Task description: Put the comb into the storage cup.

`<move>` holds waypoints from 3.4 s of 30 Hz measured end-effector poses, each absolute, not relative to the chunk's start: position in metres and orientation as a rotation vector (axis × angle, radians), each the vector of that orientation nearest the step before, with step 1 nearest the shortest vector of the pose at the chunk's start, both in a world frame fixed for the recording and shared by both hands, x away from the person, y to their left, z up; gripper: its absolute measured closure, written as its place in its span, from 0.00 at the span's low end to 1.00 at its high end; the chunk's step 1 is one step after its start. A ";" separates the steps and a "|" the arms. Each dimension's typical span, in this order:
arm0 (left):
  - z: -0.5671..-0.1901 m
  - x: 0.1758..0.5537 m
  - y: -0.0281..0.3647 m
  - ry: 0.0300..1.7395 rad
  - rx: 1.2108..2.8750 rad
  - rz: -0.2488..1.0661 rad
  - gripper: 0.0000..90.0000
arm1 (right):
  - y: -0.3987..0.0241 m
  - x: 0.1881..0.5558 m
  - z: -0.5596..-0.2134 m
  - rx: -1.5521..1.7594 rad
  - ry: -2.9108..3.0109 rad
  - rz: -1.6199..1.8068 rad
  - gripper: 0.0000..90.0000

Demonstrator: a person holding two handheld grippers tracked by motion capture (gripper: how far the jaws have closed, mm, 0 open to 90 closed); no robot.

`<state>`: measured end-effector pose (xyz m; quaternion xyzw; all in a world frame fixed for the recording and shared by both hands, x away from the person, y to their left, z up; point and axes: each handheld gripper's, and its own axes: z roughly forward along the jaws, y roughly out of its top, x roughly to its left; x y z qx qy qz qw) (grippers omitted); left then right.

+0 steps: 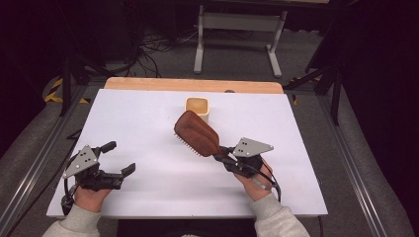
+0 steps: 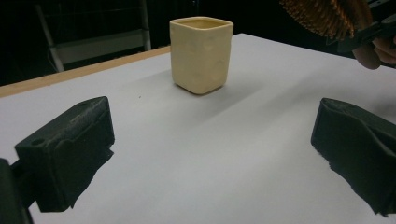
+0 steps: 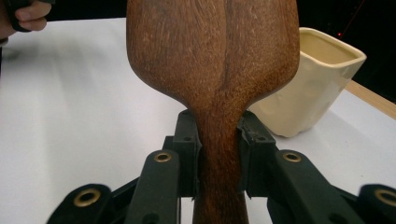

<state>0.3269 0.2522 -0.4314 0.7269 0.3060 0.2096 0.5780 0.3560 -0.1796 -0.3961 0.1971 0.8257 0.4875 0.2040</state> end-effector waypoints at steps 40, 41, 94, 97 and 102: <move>-0.403 0.359 0.184 0.657 1.751 0.331 0.01 | -0.159 0.353 -0.413 0.489 2.297 1.382 0.80; -0.402 0.360 0.183 0.657 1.751 0.331 0.01 | -0.159 0.353 -0.414 0.488 2.297 1.382 0.80; -0.382 0.384 0.127 0.637 1.814 0.092 0.34 | -0.157 0.352 -0.418 0.458 2.282 1.291 0.80; -0.380 0.383 0.128 0.605 1.816 0.081 0.41 | -0.155 0.352 -0.420 0.447 2.285 1.270 0.80; -0.376 0.381 0.128 0.553 1.828 0.047 0.53 | -0.154 0.351 -0.421 0.431 2.287 1.245 0.80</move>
